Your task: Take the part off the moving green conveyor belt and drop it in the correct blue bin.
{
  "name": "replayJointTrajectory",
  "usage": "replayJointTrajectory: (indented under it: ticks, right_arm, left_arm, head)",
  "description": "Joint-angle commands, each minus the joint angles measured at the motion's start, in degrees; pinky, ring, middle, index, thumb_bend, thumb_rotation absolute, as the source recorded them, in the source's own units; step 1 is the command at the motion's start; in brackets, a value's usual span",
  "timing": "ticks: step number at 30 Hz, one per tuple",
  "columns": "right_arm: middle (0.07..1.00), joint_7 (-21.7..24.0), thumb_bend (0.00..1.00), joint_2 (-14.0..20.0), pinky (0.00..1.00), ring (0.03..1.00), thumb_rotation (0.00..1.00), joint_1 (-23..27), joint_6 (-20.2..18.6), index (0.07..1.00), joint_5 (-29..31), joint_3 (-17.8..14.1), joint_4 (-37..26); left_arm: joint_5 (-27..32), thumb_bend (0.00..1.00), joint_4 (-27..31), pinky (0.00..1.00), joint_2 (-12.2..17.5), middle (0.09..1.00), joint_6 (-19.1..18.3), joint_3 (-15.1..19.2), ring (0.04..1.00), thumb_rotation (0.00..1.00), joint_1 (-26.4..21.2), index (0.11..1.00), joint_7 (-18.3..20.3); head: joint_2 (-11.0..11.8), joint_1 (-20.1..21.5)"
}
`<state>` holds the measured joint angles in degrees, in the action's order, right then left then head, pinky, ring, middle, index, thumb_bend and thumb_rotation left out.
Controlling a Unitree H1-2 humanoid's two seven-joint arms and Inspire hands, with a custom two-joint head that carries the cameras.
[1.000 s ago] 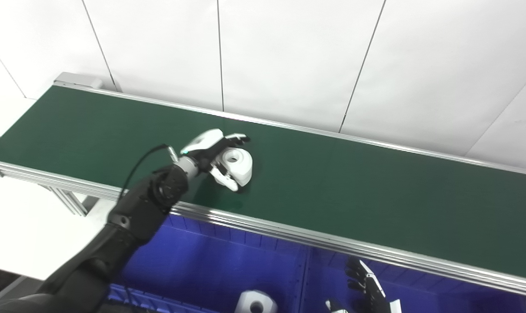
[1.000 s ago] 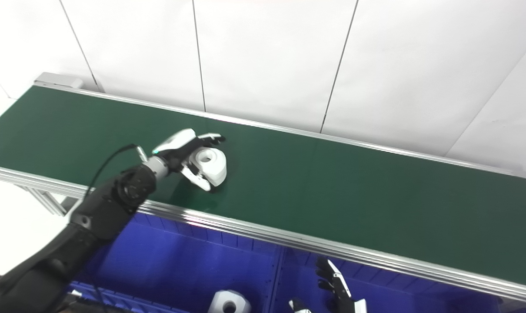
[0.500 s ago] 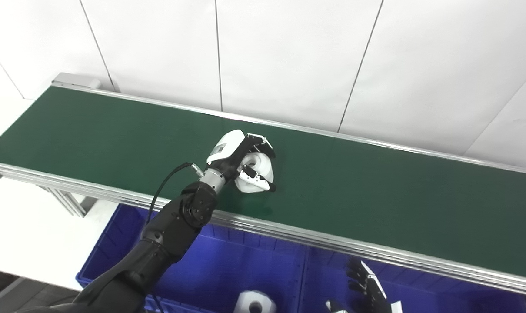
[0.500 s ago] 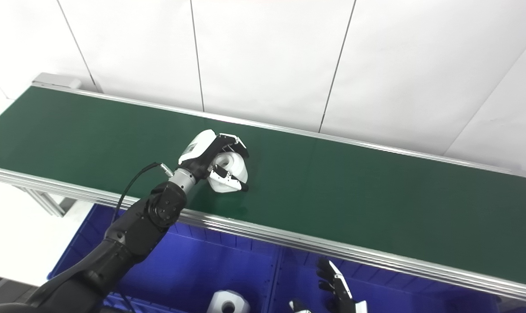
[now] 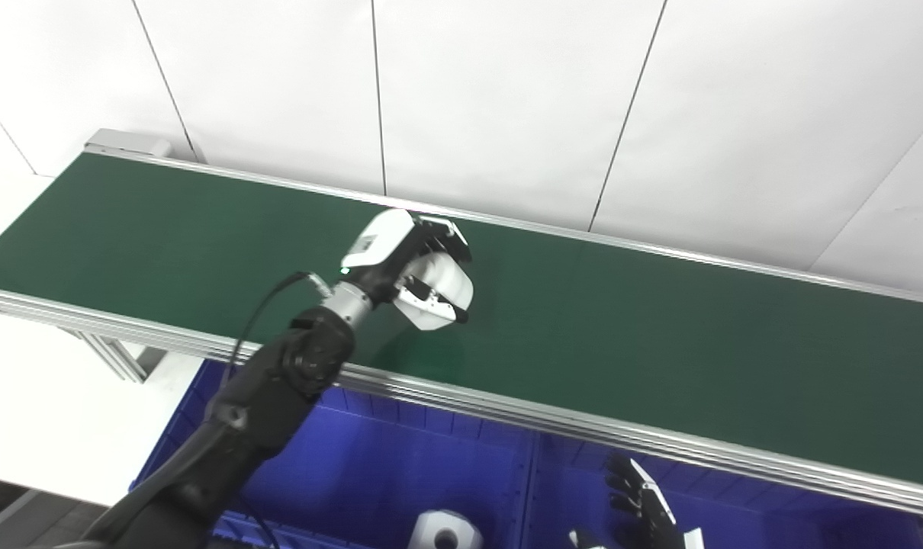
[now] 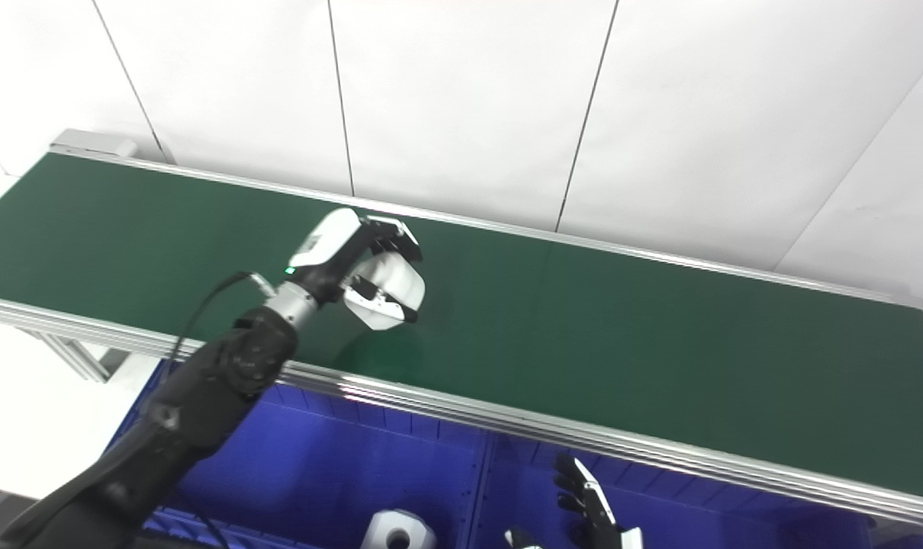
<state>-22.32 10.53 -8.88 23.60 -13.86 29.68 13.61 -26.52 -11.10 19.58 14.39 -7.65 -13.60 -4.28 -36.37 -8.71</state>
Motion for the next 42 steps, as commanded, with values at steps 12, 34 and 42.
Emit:
replayJointTrajectory:
  ticks: [12,34,42]
  right_arm:
    - [0.842,2.5,0.68,-3.0,0.74,0.806,0.64,-1.6,3.3,0.858,-3.7,-3.0,-4.7]
    - [0.834,9.7,0.71,-7.9,0.75,0.800,0.68,-2.4,1.2,0.851,-5.4,-9.6,-8.6]
    - [0.829,10.6,0.72,-8.8,0.73,0.794,0.69,-2.9,1.8,0.847,-6.7,-11.0,-8.4]
  left_arm:
    - [4.6,0.50,16.3,0.45,1.0,0.501,5.5,5.3,0.434,0.00,16.5,0.521,0.6]
    - [0.4,0.50,-3.9,0.49,-2.0,0.497,12.5,1.3,0.444,0.00,26.6,0.519,-13.6]
    - [-1.3,0.51,-12.7,0.56,-2.5,0.506,12.5,-0.9,0.550,0.00,25.0,0.497,-23.5]
  head:
    - [-4.9,3.4]
    - [-10.4,6.6]
    - [-10.1,6.8]
